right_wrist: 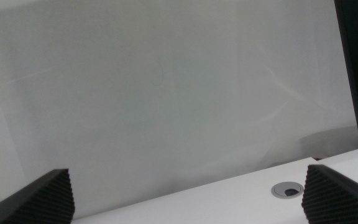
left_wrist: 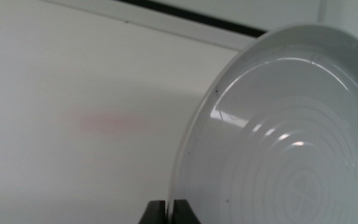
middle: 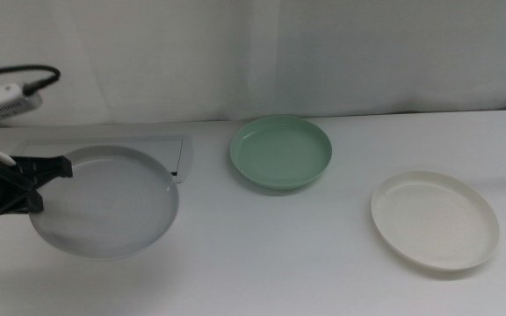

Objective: Stack the three bowls on top of each other.

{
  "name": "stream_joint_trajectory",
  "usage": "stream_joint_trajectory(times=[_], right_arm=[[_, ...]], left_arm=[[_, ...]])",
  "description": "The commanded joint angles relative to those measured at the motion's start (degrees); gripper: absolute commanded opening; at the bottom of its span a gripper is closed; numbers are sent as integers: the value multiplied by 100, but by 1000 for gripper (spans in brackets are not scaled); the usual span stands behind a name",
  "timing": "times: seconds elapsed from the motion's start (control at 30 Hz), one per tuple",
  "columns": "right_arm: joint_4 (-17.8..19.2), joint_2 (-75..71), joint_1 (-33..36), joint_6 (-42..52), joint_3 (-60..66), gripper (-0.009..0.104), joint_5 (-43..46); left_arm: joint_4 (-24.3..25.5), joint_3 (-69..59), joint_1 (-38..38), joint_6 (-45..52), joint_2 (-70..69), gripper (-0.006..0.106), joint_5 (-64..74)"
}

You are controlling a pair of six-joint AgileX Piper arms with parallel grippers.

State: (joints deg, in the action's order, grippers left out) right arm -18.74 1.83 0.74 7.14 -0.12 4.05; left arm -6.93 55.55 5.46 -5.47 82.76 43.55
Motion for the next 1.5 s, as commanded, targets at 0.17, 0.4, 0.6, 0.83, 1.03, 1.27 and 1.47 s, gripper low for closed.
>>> stream_joint_trajectory(times=[0.17,0.4,0.6,0.83,1.03,1.27,1.47], right_arm=[[33,-27,-23,23,208,103,6],[33,-27,-23,23,208,103,6],[33,-27,-23,23,208,103,19],[18,-27,-23,23,208,103,20],[18,-27,-23,33,208,103,20],[18,-27,-23,33,208,103,20],[18,-27,-23,33,208,103,19]], left_arm=[[-785,-22,-197,435,-517,-3,396],[-855,-22,-1442,154,-515,-3,30],[-866,-22,-2040,-159,-123,-3,-450],[-902,-22,-2765,-359,618,-3,-921],[-902,-22,-2949,-466,1251,-3,-1100],[-902,-22,-2949,-466,1692,-3,-1295],[-902,-22,-2949,-466,2013,-3,-1381]])
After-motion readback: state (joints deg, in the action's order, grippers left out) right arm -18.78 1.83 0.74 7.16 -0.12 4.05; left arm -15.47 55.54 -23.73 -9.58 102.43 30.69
